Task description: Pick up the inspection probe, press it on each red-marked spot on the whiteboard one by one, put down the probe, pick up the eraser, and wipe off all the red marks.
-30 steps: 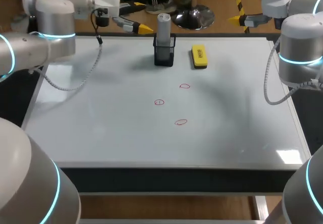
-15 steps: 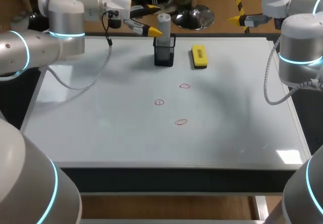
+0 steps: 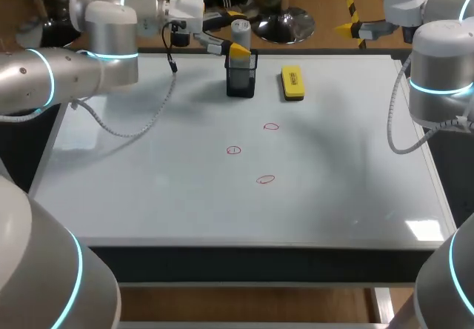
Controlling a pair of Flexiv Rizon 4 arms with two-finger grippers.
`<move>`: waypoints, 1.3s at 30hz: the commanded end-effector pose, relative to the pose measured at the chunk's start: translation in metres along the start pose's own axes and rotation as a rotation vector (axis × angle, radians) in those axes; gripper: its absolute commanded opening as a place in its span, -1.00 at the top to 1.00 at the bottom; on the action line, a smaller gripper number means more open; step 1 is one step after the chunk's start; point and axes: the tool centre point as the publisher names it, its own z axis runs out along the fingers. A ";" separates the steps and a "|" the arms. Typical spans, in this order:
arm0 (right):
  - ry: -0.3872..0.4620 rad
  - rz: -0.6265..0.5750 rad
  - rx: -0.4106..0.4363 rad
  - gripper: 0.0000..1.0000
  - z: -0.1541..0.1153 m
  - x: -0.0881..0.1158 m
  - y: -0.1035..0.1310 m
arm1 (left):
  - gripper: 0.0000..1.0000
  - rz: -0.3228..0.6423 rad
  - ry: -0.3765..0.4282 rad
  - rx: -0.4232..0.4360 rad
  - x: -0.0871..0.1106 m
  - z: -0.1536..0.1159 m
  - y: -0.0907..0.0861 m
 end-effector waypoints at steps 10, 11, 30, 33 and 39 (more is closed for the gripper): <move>0.001 0.000 0.001 -1.00 0.000 -0.001 0.000 | -1.00 -0.008 -0.008 -0.007 -0.001 0.002 0.006; 0.001 0.000 0.001 -1.00 0.000 -0.001 0.000 | -1.00 -0.008 -0.008 -0.008 -0.001 0.002 0.006; 0.001 0.000 0.001 -1.00 0.000 -0.001 0.000 | 1.00 0.004 0.033 -0.028 0.005 0.000 0.008; 0.001 0.000 0.001 -1.00 0.000 -0.001 0.000 | 1.00 0.008 0.032 -0.027 0.007 -0.002 0.006; 0.001 0.000 0.001 -1.00 0.000 -0.001 0.000 | 1.00 0.025 0.022 -0.021 0.013 -0.003 -0.003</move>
